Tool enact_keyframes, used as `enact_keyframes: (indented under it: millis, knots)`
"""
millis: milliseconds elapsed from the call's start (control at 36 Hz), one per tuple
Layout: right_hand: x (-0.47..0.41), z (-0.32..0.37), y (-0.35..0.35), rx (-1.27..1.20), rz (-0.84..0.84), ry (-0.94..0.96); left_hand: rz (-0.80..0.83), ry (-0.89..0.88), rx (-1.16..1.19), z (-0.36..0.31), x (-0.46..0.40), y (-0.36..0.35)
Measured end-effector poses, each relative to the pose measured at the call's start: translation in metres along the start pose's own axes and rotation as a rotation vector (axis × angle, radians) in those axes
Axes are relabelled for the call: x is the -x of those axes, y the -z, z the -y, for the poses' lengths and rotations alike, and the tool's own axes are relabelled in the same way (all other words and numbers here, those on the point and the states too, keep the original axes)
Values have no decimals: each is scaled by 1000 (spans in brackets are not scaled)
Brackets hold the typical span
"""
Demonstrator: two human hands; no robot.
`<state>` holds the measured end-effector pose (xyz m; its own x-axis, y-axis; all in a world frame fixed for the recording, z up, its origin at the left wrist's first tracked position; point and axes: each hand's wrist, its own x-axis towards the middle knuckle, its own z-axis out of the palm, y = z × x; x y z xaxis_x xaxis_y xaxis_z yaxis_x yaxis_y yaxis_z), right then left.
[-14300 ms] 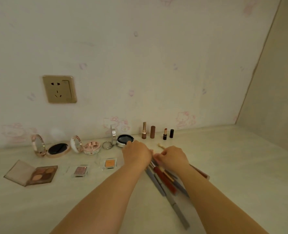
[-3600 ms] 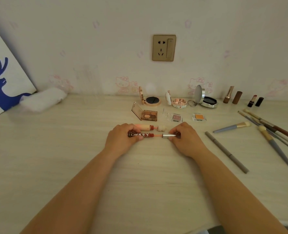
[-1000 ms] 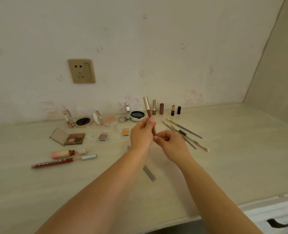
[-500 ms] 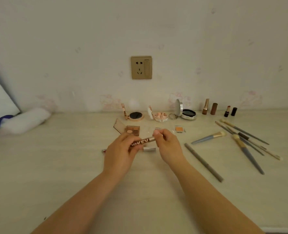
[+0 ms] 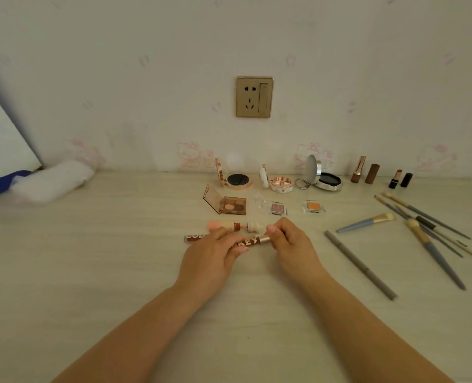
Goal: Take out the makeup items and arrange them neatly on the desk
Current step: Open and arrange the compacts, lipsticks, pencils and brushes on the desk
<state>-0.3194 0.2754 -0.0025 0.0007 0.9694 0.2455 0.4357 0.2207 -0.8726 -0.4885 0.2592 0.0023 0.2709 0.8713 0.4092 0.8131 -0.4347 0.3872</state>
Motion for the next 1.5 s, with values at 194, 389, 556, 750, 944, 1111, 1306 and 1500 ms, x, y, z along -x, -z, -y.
enact_keyframes:
  millis: [194, 389, 556, 750, 944, 1111, 1306, 1500]
  knots:
    - [3, 1, 1, 8, 12, 40, 123, 92, 100, 4, 0, -2]
    - [6, 3, 7, -18, 90, 52, 122, 104, 77, 5, 1, -1]
    - [7, 5, 15, 163, 190, 34, 3, 19, -35, 11, 2, 0]
    - [5, 5, 20, 226, 268, -11, -49, -39, -82, 20, 1, -2]
    - [6, 8, 21, 229, 295, 9, -160, -98, -103, 22, 1, -4]
    - [6, 2, 22, 214, 269, 13, -207, -121, -95, 24, 0, -5]
    - [7, 8, 20, 246, 282, 21, -232, -140, -107, 23, -1, -5]
    - [7, 5, 22, 181, 270, 6, -238, -161, -126, 25, 0, -3]
